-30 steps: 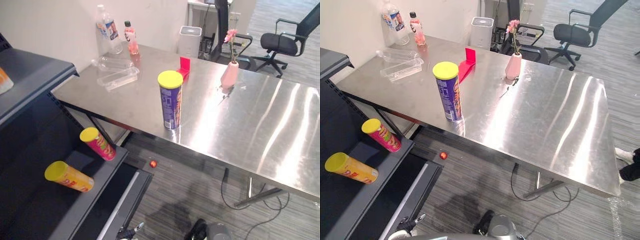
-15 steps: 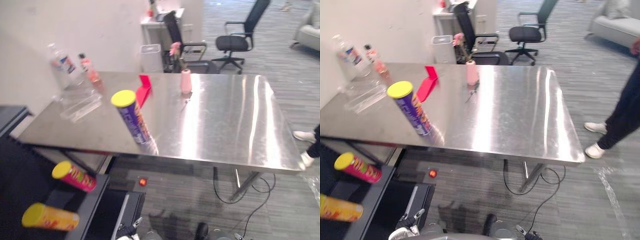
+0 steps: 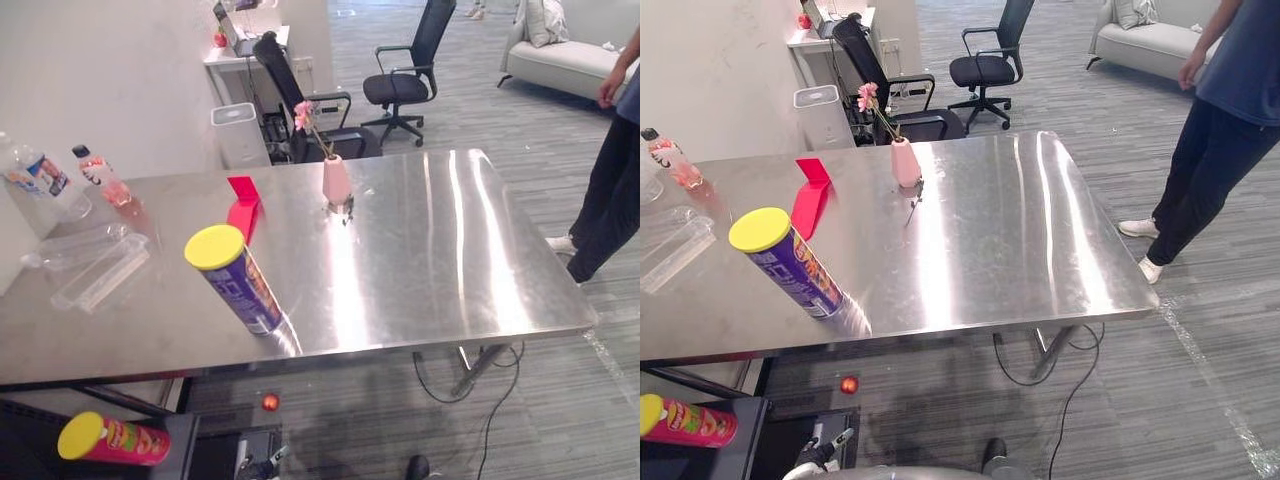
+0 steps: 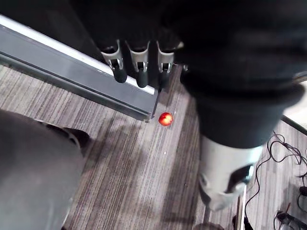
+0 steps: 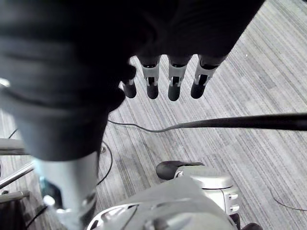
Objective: Put the gum and the chips on the shelf.
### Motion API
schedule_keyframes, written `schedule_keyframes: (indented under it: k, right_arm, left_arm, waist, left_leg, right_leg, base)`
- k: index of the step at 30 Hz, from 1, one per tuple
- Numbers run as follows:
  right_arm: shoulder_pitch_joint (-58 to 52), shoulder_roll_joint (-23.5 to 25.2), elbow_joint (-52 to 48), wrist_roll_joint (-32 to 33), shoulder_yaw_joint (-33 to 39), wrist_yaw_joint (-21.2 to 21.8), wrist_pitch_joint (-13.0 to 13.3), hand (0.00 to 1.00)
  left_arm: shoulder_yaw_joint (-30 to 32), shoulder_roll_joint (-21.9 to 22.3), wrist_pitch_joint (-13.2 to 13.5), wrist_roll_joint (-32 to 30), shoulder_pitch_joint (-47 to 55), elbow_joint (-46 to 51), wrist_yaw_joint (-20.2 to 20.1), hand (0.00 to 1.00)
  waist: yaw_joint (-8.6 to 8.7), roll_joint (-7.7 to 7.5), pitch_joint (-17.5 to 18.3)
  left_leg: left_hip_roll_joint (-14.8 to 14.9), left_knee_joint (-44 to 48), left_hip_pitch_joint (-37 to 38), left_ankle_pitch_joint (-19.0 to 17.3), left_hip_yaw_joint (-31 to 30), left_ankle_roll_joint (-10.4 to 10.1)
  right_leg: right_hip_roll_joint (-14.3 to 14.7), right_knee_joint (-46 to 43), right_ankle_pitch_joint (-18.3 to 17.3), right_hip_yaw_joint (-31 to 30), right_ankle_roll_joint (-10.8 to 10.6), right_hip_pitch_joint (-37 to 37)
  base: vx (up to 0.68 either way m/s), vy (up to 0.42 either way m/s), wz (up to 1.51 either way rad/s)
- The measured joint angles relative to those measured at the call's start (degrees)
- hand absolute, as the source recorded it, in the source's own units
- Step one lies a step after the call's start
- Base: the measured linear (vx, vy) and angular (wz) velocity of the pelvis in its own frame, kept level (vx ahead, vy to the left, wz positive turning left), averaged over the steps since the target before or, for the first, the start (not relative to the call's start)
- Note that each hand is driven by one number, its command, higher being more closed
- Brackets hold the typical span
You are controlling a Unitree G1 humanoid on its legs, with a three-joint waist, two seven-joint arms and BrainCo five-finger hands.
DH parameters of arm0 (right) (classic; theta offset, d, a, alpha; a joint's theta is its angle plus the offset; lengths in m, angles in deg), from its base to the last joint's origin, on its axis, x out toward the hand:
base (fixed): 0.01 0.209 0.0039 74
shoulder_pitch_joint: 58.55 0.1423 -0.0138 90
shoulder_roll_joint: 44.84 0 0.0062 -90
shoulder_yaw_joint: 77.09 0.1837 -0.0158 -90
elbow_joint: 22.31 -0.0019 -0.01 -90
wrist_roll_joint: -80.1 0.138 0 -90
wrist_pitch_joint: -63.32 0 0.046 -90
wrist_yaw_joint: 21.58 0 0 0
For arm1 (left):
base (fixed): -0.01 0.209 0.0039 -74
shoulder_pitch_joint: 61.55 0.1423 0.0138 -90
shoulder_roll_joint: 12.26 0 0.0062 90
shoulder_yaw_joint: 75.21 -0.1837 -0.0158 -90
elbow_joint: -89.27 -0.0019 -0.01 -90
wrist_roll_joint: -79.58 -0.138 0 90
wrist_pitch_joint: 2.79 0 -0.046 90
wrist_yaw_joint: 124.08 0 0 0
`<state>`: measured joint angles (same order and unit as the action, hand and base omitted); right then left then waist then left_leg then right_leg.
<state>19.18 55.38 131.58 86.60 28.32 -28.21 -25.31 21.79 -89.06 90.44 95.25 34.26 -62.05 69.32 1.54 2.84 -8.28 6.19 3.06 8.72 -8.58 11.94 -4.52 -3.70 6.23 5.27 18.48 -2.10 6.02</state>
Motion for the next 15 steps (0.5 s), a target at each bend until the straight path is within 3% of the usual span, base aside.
schedule_keyframes:
  k: [5, 10, 15]
  right_arm:
    - [0.05, 0.65, 0.06, 2.27, 0.07, -0.42, 1.9, 0.0]
    - [0.05, 2.47, 0.08, 11.44, 3.0, -2.67, 3.36, 0.0]
    - [0.18, 1.8, -0.13, 20.05, 13.76, -7.17, 5.72, 0.0]
  left_arm:
    - [-0.79, -0.83, 0.07, -0.62, -0.18, -0.28, -0.34, 0.0]
    - [-1.58, -1.6, 1.33, -0.78, -0.34, -1.03, -0.77, 0.0]
    - [-0.41, -1.87, 1.49, -1.43, -0.64, -1.62, -0.69, 0.0]
  waist:
    - [0.01, -1.42, 0.23]
    - [-0.03, -2.54, 0.73]
    - [-0.04, -2.7, 0.85]
  left_leg:
    - [-0.7, -1.13, 0.62, -0.03, -0.13, 0.05]
    - [-0.82, -1.84, 0.62, -0.09, 0.22, 0.22]
    - [-0.72, -2.07, 1.17, -0.16, 2.05, 0.23]
  right_leg:
    - [-0.37, 0.14, -0.38, -0.04, -0.56, 0.1]
    - [-0.55, 0.29, -0.43, -0.52, -0.68, -0.36]
    - [-0.27, 0.25, -0.3, -2.37, -0.87, -0.93]
  base:
    - [0.05, 0.065, 0.0]
    - [0.01, 0.03, -0.05]
    - [0.02, 0.026, -0.17]
